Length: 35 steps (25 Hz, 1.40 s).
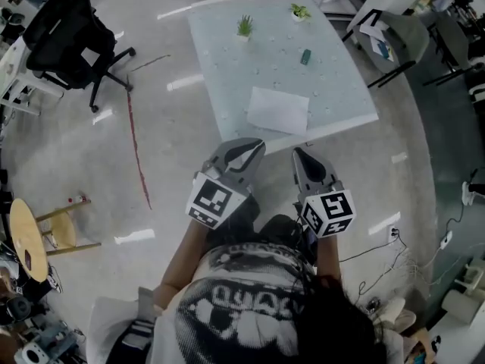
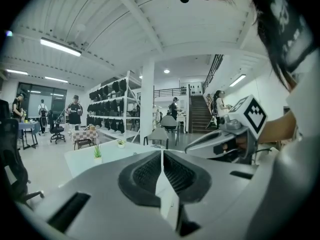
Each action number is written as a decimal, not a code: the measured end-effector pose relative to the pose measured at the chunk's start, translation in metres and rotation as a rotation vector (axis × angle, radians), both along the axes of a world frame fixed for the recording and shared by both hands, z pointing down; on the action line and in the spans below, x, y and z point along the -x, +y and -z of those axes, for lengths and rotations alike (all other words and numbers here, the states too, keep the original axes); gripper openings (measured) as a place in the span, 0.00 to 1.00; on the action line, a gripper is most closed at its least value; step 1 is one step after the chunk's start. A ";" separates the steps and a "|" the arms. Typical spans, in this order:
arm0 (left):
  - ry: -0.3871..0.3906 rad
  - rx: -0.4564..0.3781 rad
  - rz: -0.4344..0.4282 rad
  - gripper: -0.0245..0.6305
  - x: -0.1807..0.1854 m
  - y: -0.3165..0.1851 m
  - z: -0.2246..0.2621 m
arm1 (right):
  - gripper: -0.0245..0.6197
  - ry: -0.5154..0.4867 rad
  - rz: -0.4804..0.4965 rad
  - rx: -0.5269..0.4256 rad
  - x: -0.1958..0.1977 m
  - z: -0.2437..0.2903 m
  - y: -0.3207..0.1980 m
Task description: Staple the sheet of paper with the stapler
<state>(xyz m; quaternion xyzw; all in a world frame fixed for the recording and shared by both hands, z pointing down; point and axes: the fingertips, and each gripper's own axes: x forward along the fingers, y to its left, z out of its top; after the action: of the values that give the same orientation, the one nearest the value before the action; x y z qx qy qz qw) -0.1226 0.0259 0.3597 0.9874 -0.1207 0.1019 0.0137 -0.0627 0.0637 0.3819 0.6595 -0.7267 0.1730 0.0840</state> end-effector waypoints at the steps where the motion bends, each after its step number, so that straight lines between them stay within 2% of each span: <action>1: 0.002 0.006 0.000 0.06 -0.001 -0.004 -0.001 | 0.04 0.001 -0.005 0.009 -0.002 -0.002 -0.002; 11: 0.004 0.033 -0.032 0.06 -0.012 -0.013 -0.008 | 0.04 0.004 -0.029 0.076 -0.024 -0.024 -0.017; 17: -0.012 0.031 0.022 0.06 -0.017 -0.035 -0.013 | 0.04 -0.002 -0.010 0.093 -0.045 -0.038 -0.040; 25: -0.042 0.030 0.107 0.06 -0.046 -0.079 -0.012 | 0.05 -0.017 -0.035 0.143 -0.116 -0.060 -0.081; 27: -0.050 0.036 0.123 0.06 -0.058 -0.087 -0.015 | 0.09 -0.023 -0.029 0.176 -0.135 -0.073 -0.090; 31: -0.069 0.049 0.145 0.06 -0.087 -0.100 -0.022 | 0.11 -0.038 -0.020 0.253 -0.173 -0.106 -0.105; 35: -0.090 0.057 0.163 0.06 -0.110 -0.110 -0.027 | 0.14 -0.054 0.020 0.332 -0.194 -0.142 -0.120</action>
<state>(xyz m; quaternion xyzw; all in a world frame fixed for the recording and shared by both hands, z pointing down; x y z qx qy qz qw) -0.0125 -0.0839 0.3867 0.9679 -0.1983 0.1479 0.0445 0.1318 -0.0560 0.5244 0.6243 -0.6966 0.3077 0.1739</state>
